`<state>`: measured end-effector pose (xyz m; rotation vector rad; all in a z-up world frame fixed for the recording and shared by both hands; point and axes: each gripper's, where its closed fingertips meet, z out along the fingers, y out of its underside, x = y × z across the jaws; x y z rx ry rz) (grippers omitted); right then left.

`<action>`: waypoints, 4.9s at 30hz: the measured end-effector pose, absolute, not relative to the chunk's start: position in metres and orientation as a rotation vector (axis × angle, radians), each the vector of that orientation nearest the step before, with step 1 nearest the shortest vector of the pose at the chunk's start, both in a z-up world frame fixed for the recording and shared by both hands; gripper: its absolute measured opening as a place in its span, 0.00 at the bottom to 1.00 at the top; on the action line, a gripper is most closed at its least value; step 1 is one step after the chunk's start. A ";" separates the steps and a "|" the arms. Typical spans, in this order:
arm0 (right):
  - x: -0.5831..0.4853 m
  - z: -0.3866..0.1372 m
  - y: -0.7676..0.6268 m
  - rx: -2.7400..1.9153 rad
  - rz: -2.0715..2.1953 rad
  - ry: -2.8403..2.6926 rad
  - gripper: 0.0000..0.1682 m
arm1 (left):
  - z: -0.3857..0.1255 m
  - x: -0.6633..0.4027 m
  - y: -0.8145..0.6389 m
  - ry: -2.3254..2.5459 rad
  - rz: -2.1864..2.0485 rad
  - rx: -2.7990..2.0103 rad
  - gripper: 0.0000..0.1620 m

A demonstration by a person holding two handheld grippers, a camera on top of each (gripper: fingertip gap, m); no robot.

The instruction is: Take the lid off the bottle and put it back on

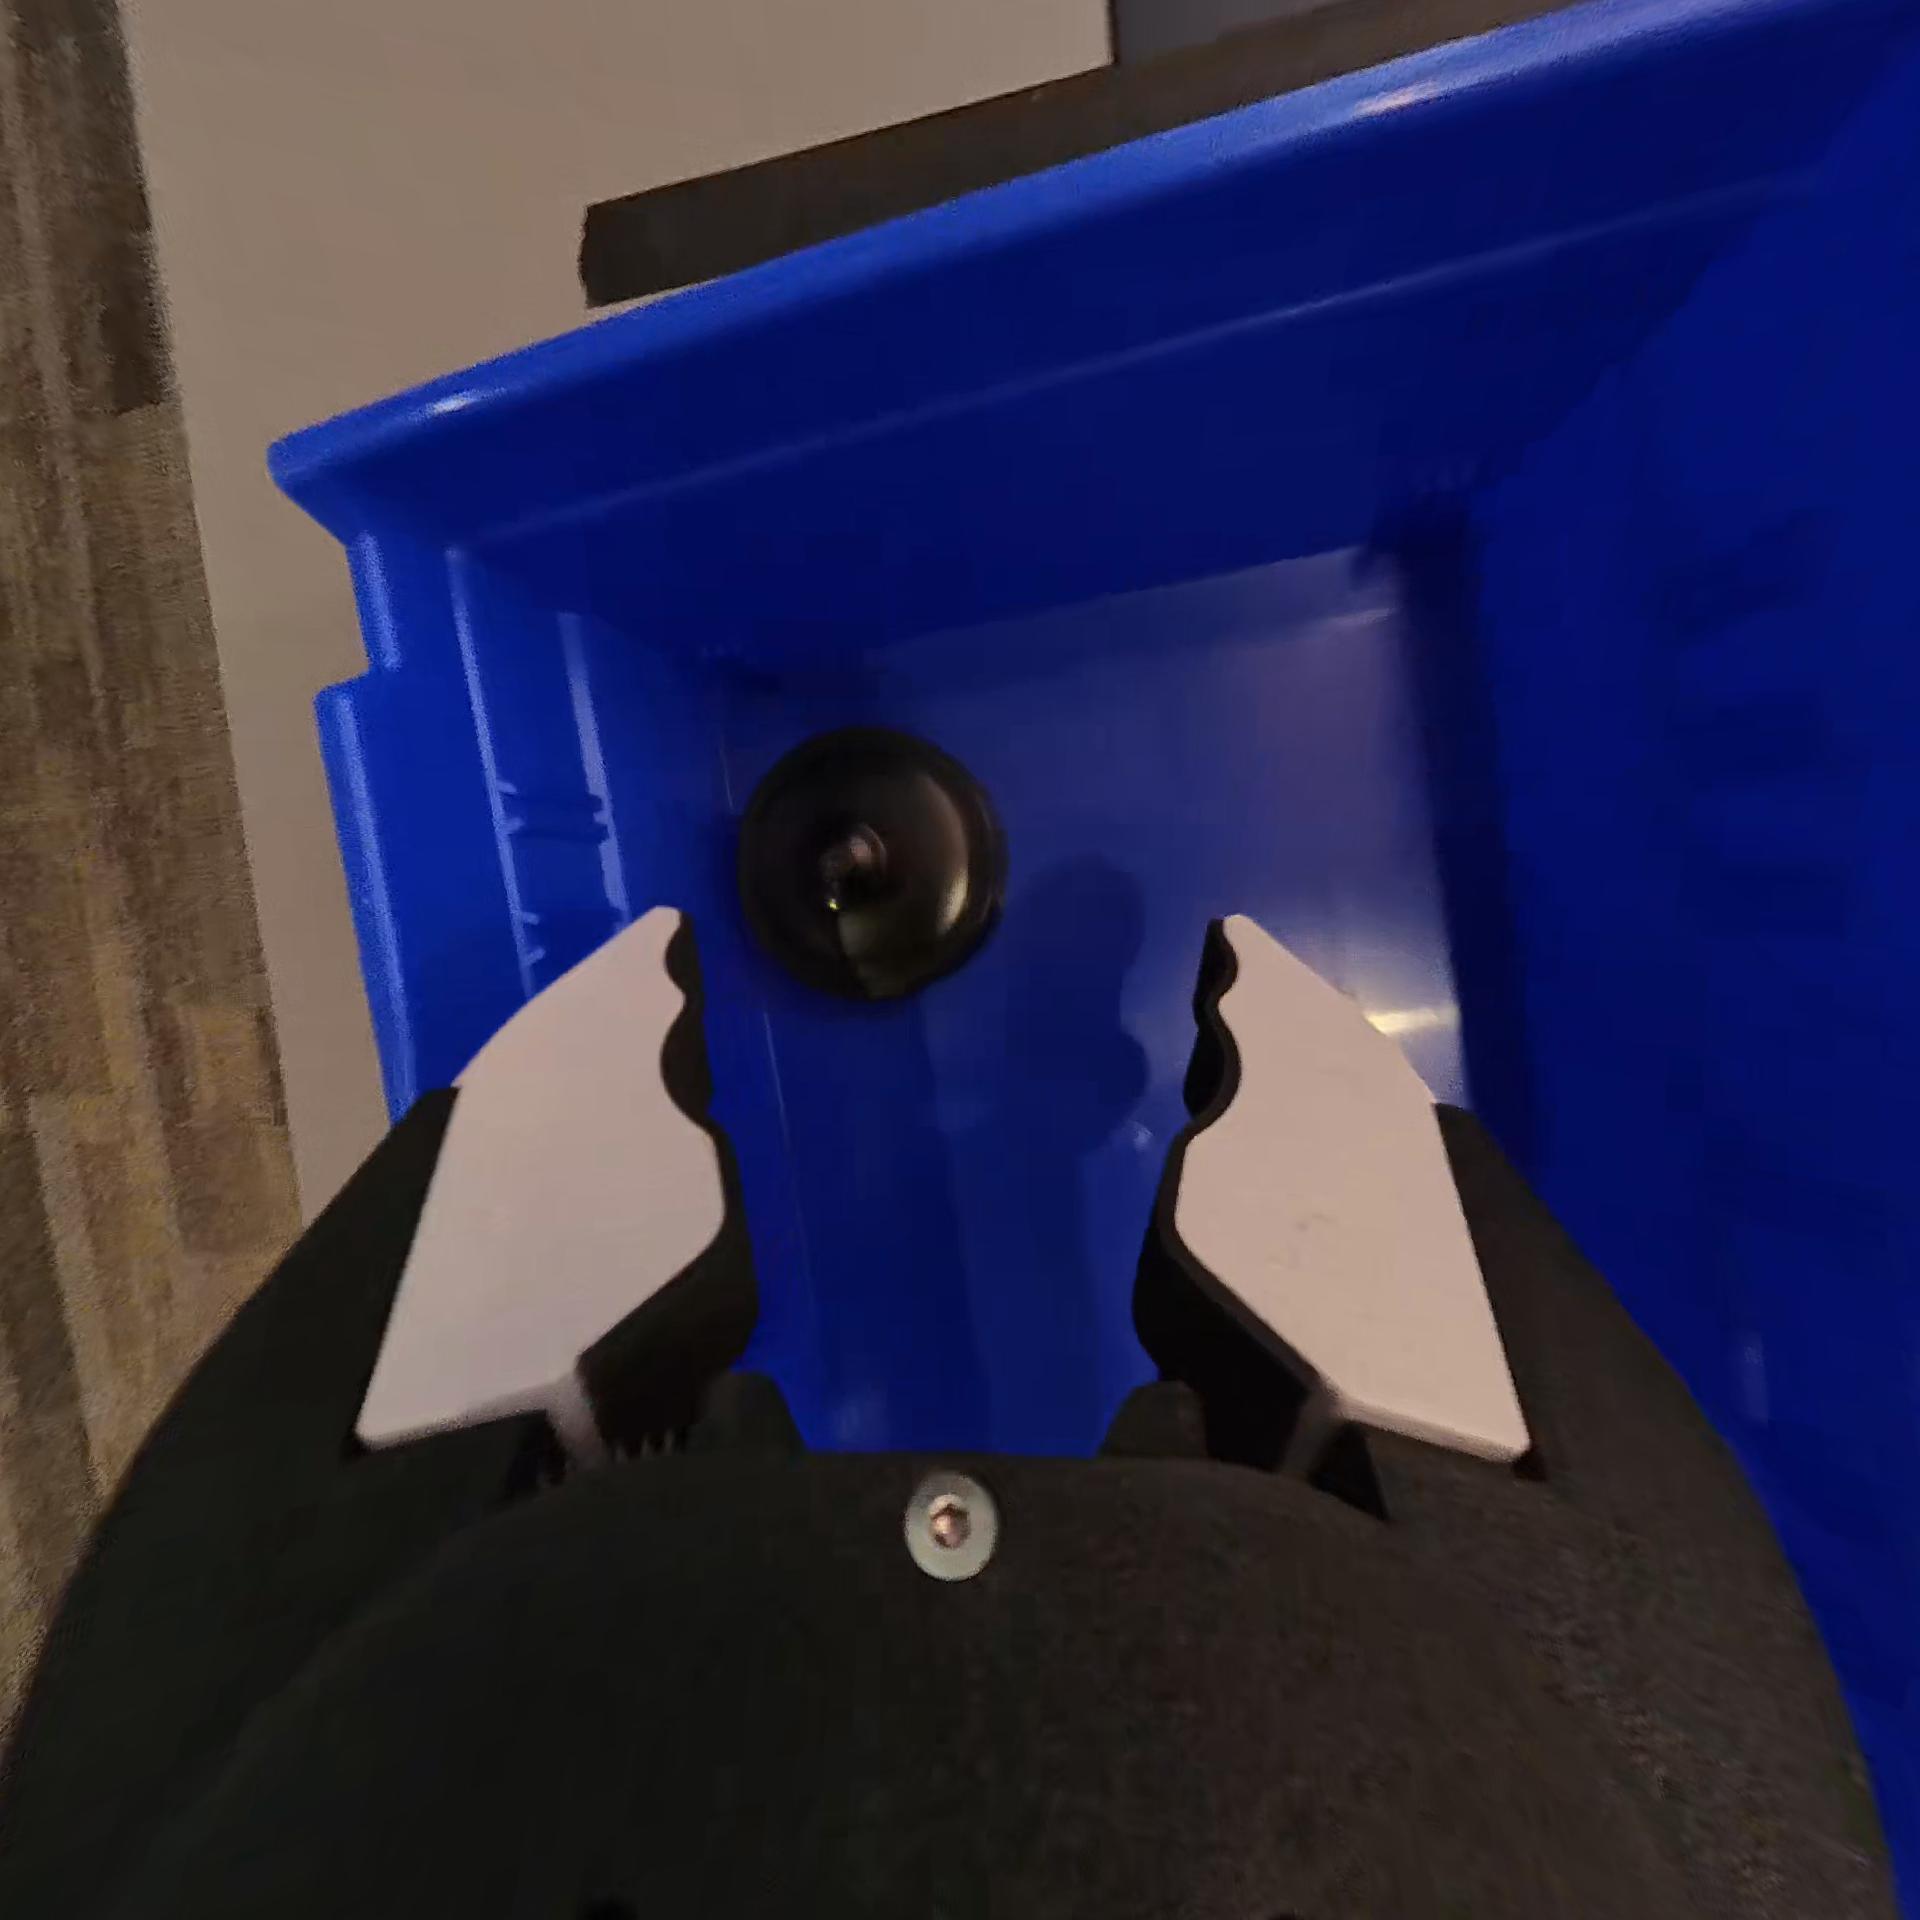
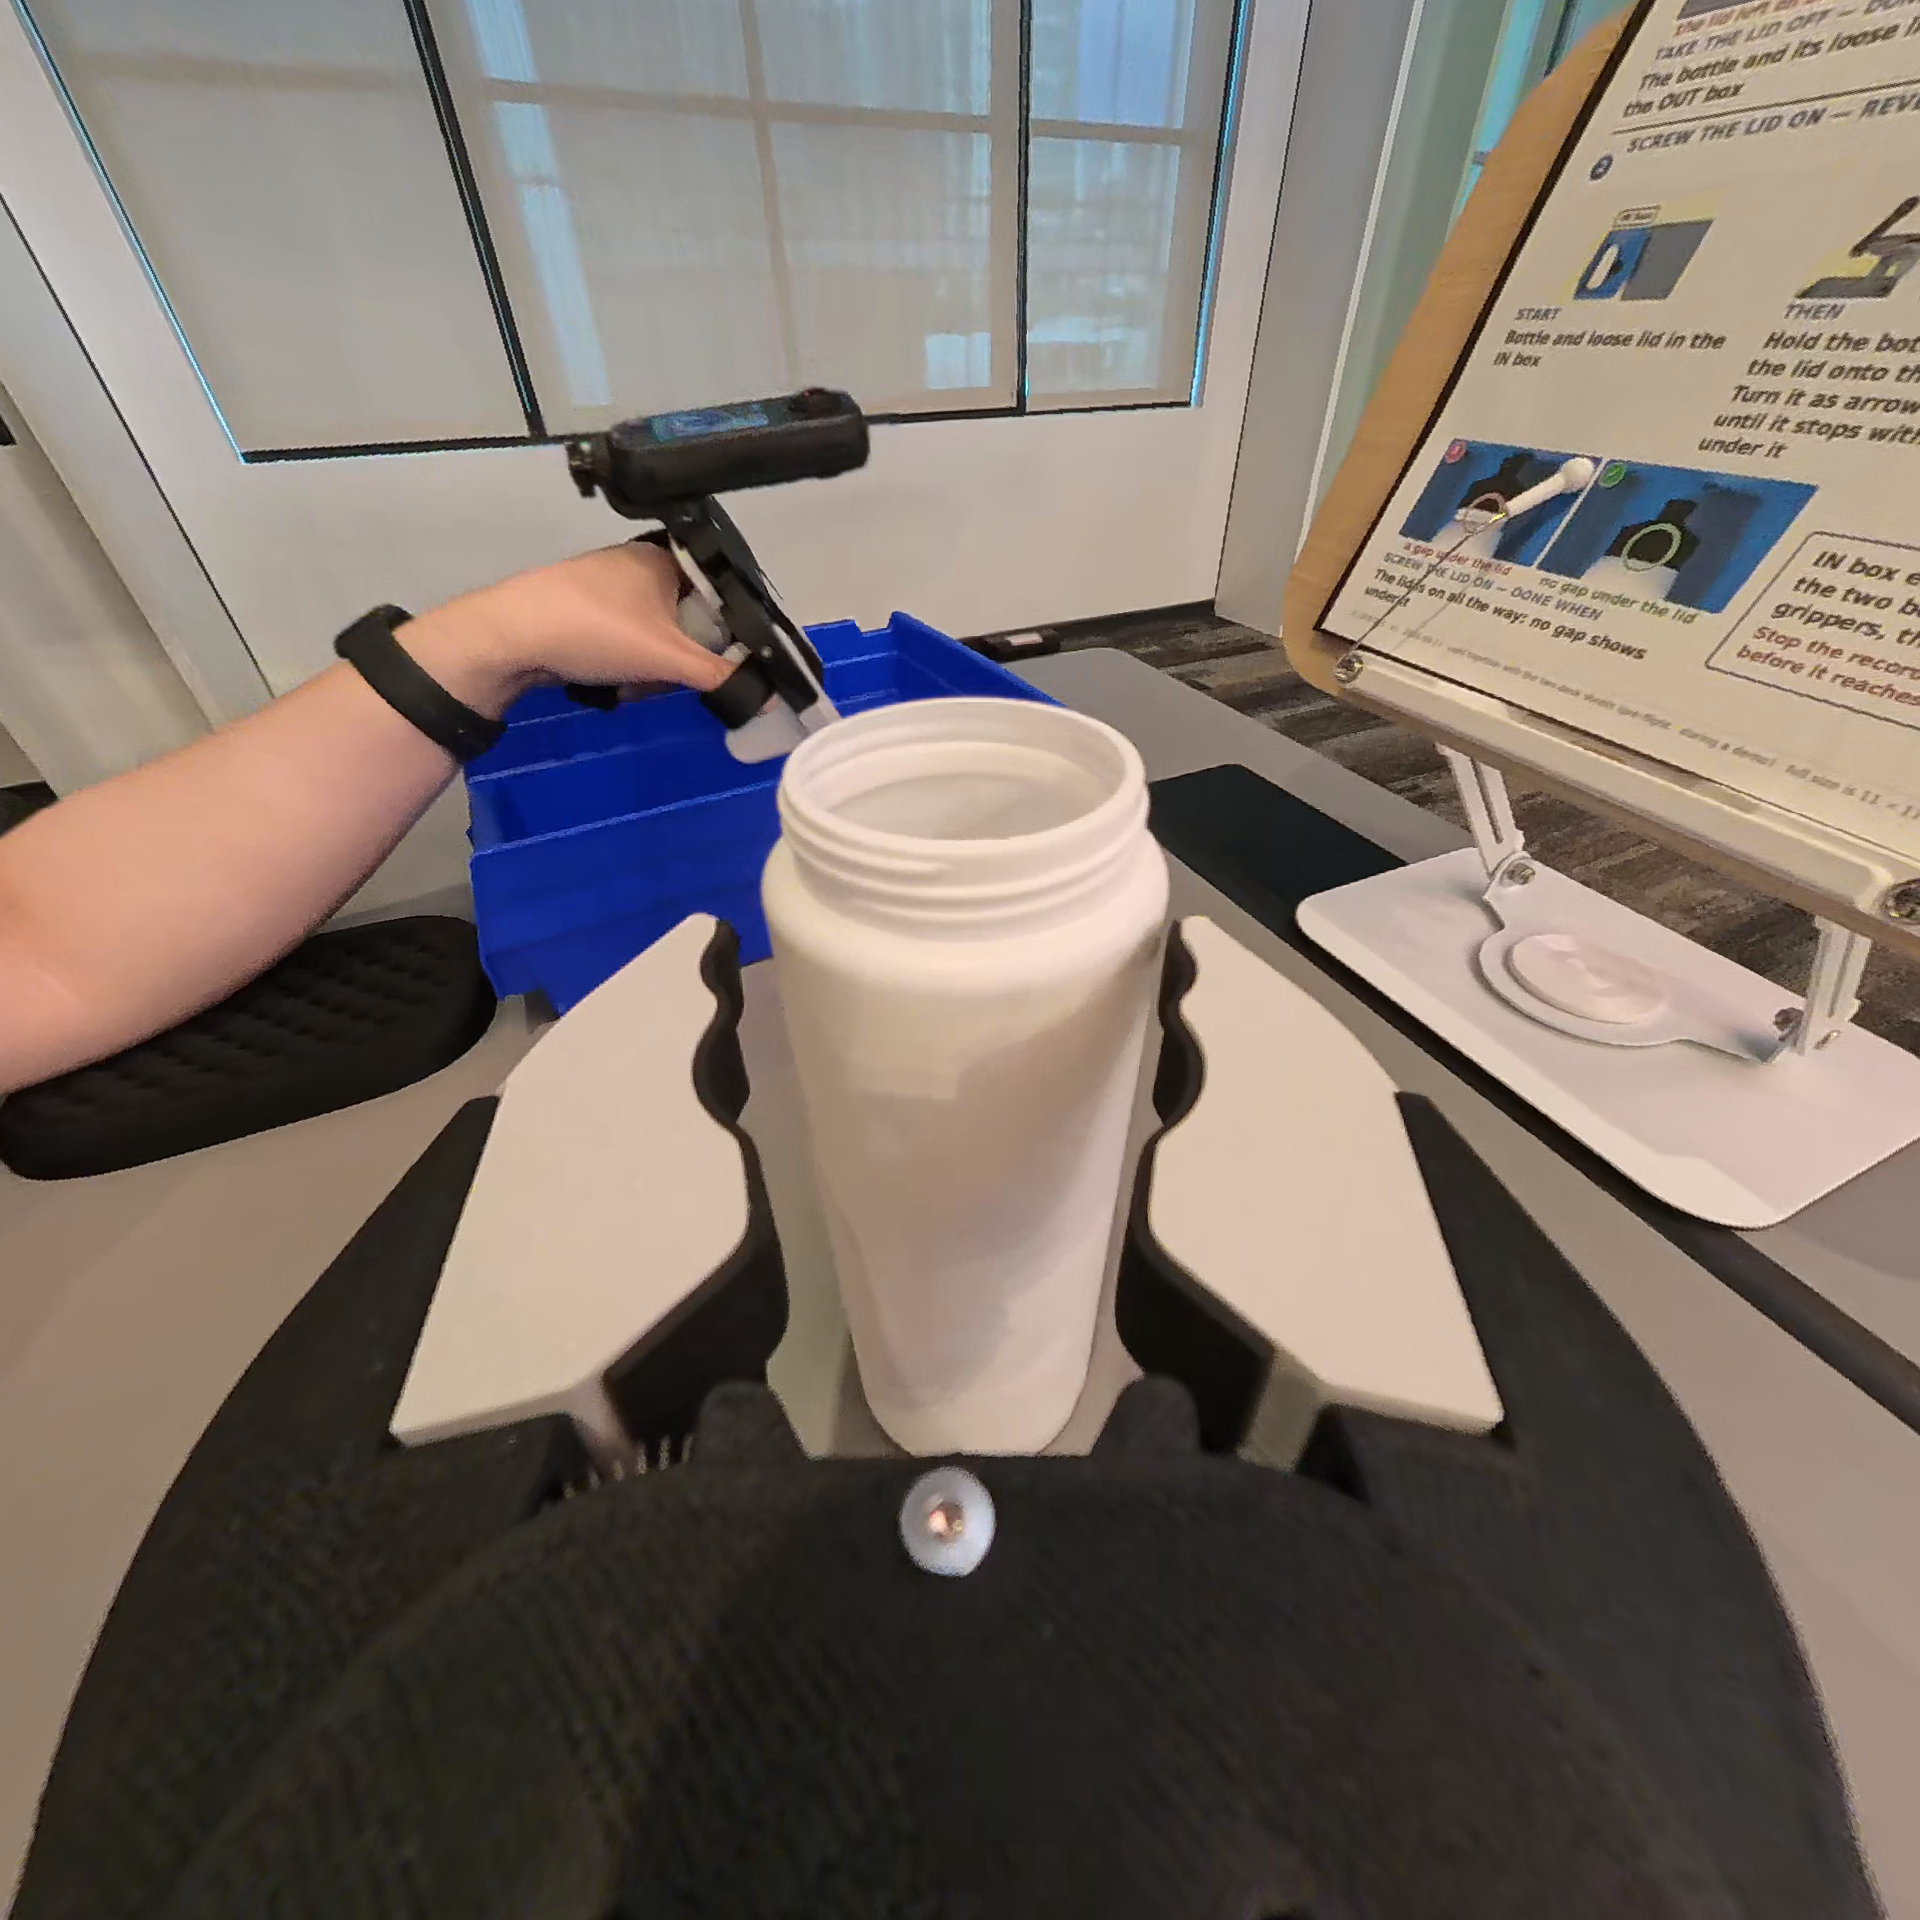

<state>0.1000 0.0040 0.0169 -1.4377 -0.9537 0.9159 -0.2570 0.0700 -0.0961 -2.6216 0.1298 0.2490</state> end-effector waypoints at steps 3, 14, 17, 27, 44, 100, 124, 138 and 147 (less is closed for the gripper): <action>0.097 0.016 0.001 -1.436 0.908 -0.970 0.47 | -0.106 -0.269 0.075 0.099 0.335 -2.626 0.61; 0.093 0.016 -0.004 -1.432 0.873 -1.011 0.47 | -0.145 -0.271 0.074 0.128 0.269 -2.744 0.59; 0.094 0.016 -0.004 -1.435 0.873 -1.011 0.47 | -0.146 -0.261 0.072 0.143 0.200 -2.765 0.56; 0.093 0.016 -0.004 -1.440 0.864 -1.019 0.47 | -0.136 -0.232 0.072 0.251 0.143 -2.745 0.60; 0.093 0.016 -0.004 -1.440 0.829 -1.036 0.47 | -0.154 -0.236 0.079 0.162 -0.005 -2.763 0.44; 0.053 -0.070 0.015 -1.709 0.686 -1.182 0.46 | 0.024 -0.174 0.000 0.419 -0.385 -2.388 0.44; 0.083 0.038 -0.084 -1.334 0.970 -1.484 0.46 | 0.008 0.049 -0.095 1.430 -0.407 -2.101 0.44; 0.067 -0.003 -0.103 -1.303 1.096 -1.653 0.40 | -0.010 0.075 -0.106 1.576 -0.433 -2.034 0.44; 0.081 0.036 -0.094 -1.165 0.973 -1.534 0.40 | 0.033 0.058 -0.090 1.440 -0.366 -1.865 0.57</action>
